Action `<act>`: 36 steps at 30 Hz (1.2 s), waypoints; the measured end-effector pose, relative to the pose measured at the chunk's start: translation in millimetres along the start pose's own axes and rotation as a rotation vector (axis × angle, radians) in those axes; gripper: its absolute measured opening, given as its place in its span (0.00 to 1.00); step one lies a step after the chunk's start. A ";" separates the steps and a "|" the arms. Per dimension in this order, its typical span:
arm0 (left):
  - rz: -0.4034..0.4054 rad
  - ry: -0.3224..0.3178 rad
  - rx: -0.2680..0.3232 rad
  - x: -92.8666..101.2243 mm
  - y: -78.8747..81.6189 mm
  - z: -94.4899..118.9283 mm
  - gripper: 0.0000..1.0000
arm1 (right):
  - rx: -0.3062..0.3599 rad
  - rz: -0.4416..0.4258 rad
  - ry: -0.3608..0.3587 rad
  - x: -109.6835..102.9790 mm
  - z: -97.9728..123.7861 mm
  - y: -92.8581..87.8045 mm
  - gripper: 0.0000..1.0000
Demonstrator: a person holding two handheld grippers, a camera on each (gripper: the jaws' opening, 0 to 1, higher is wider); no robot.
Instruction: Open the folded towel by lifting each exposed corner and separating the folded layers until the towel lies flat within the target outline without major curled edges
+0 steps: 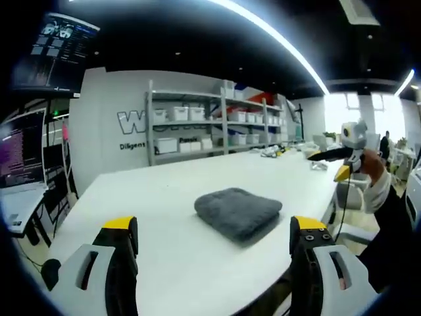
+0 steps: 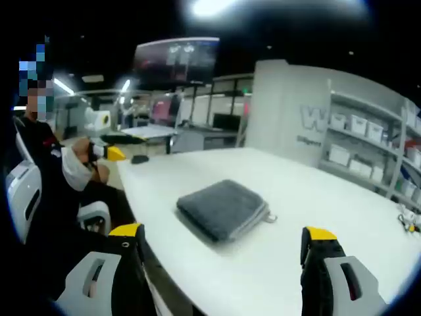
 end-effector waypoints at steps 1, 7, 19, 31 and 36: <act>0.000 0.001 0.002 -0.2 0.4 0.1 0.94 | 0.000 0.000 -0.001 0.3 0.2 -0.1 1.00; 0.002 -0.002 0.004 0.5 0.4 -0.4 0.94 | -0.002 -0.003 -0.005 0.7 0.4 -0.5 1.00; 0.001 -0.004 0.010 2.4 2.3 0.1 0.94 | -0.005 -0.007 -0.008 2.6 1.3 -1.3 1.00; -0.011 -0.042 0.013 18.7 4.9 -15.0 0.93 | 0.004 -0.018 0.013 2.5 1.3 -3.6 1.00; -0.023 -0.068 -0.002 25.7 4.4 -26.8 0.93 | -0.003 -0.021 0.011 3.5 0.8 -6.0 1.00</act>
Point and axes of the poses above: the point that each gripper's makers call its tool centre point, and the gripper's own axes: z roughly backward along the fingers, x roughly to its right, y roughly out of its top, the point moved 9 cm from there along z, roughly backward along the fingers, and after that the axes turned 2 degrees about x, right-handed, at the moved point
